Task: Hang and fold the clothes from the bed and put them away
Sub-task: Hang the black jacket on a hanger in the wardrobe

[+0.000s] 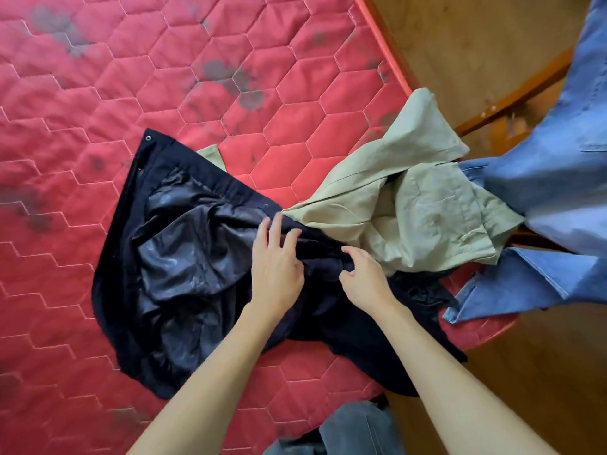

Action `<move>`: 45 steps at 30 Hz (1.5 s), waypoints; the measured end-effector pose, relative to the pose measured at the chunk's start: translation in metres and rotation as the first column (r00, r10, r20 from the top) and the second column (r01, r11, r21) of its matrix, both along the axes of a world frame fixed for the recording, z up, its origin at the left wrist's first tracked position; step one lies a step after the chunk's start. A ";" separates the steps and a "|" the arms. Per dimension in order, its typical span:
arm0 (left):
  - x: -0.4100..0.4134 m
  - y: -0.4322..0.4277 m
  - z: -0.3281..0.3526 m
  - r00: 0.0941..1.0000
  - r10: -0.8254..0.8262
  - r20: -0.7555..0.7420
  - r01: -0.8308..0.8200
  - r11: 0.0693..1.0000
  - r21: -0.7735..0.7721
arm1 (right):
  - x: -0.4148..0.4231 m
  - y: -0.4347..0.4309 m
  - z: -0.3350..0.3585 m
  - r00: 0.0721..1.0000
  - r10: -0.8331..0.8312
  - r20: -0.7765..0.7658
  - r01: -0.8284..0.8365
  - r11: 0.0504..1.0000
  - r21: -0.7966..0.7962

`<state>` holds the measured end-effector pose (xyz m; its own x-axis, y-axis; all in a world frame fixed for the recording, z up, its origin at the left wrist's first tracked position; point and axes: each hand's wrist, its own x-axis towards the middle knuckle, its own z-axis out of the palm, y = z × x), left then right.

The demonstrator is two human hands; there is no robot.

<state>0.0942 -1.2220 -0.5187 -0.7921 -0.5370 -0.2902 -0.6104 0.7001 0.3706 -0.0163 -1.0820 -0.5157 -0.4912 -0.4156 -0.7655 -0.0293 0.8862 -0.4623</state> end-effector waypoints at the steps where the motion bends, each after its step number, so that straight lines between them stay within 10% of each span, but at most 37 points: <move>1: -0.003 -0.007 -0.008 0.998 -0.033 0.049 0.034 0.999 -0.021 | 0.001 -0.004 -0.005 0.999 0.039 -0.001 -0.039 0.999 0.023; 12: 0.043 -0.035 -0.021 0.804 -0.219 0.553 0.130 0.972 0.196 | 0.012 -0.010 -0.020 0.953 0.303 0.025 -0.301 0.929 0.217; 16: 0.054 -0.027 -0.015 0.816 -0.198 0.543 0.127 0.978 0.167 | 0.034 -0.003 -0.020 0.853 0.504 -0.133 -0.455 0.844 0.283; 28: 0.035 -0.019 -0.005 0.974 -0.217 0.067 0.222 0.972 -0.076 | 0.046 0.005 -0.004 0.934 0.325 -0.145 -0.314 0.945 0.094; 36: 0.031 -0.027 0.112 0.701 -0.709 0.072 0.708 0.705 0.046 | 0.070 0.006 0.136 0.966 0.250 -0.065 -0.258 0.941 -0.219; 45: 0.048 -0.078 0.332 0.930 -0.366 0.034 0.367 0.926 -0.086 | 0.039 -0.038 0.307 0.875 0.328 -0.357 -0.443 0.840 -0.314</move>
